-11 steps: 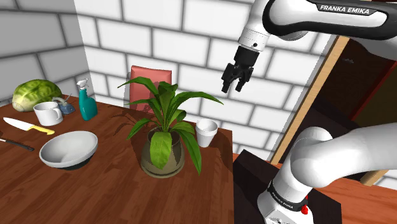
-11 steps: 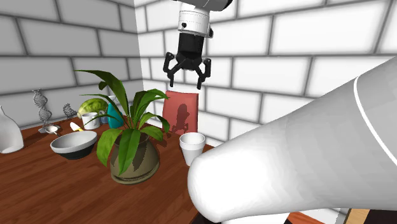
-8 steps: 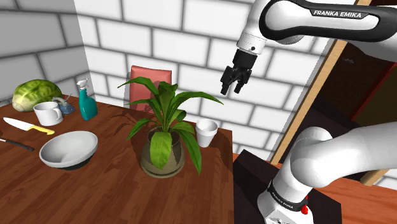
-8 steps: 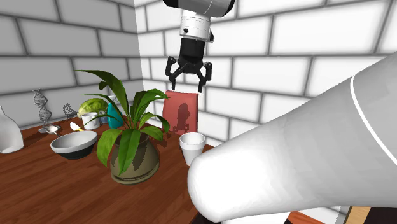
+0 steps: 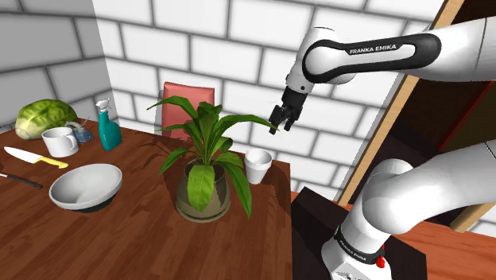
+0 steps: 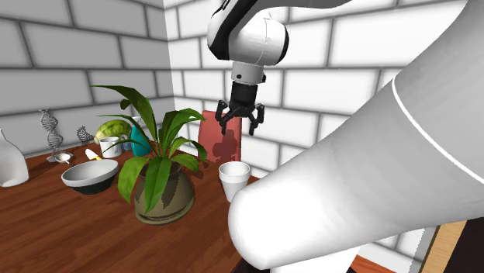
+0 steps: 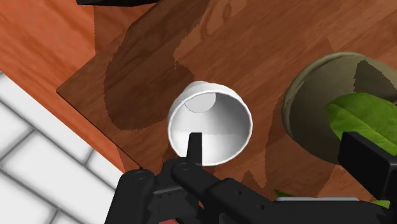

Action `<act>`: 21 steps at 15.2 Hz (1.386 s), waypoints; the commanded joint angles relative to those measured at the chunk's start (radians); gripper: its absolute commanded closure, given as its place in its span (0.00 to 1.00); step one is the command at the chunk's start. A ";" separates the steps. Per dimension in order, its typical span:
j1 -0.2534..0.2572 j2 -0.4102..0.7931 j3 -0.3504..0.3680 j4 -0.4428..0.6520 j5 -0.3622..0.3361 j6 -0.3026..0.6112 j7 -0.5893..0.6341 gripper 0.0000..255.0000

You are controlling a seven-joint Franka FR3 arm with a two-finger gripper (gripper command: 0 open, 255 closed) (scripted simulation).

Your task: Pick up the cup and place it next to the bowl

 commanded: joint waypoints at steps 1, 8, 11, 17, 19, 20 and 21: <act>-0.003 0.043 -0.024 -0.024 -0.008 0.070 -0.036 0.00; 0.009 0.270 -0.123 -0.045 0.004 0.316 -0.181 0.00; 0.026 0.388 -0.169 -0.028 0.040 0.414 -0.260 0.00; 0.055 0.521 -0.201 -0.021 0.119 0.531 -0.347 0.00; 0.063 0.549 -0.204 -0.025 0.142 0.560 -0.364 0.00; 0.067 0.563 -0.204 -0.027 0.155 0.575 -0.373 0.00; 0.070 0.572 -0.205 -0.027 0.163 0.583 -0.379 0.00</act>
